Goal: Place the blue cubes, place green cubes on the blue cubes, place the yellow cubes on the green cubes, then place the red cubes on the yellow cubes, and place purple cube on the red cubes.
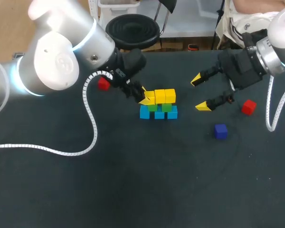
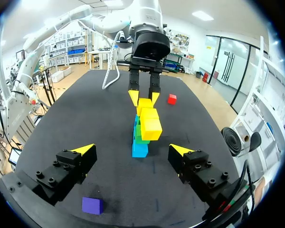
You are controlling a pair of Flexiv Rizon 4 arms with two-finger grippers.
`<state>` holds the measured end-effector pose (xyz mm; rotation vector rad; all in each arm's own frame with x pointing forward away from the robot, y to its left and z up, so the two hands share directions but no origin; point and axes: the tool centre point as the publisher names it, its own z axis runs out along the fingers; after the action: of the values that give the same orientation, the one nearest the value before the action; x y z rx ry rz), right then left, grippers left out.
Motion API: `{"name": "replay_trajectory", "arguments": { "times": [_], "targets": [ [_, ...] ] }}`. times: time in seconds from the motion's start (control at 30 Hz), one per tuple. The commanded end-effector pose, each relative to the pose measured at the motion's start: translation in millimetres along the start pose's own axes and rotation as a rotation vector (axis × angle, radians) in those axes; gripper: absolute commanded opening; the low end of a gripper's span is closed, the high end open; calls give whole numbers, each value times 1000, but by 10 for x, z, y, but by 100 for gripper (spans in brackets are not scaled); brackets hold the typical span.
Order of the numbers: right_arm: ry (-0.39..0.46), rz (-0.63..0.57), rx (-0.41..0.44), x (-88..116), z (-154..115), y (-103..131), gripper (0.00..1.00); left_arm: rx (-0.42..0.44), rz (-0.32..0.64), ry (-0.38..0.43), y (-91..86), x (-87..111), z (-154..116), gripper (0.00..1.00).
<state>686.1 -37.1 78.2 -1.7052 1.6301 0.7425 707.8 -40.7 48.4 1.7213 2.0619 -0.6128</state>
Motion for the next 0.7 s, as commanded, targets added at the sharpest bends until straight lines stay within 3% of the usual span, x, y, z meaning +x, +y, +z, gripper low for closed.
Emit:
{"name": "replay_trajectory", "arguments": {
  "times": [0.03,0.7],
  "targets": [
    [-1,-1,1,1,-2,5,100,4,2,6,26,-17,6,0],
    [-1,-1,1,1,-2,5,100,6,6,10,29,-27,7,0]
  ]
}}
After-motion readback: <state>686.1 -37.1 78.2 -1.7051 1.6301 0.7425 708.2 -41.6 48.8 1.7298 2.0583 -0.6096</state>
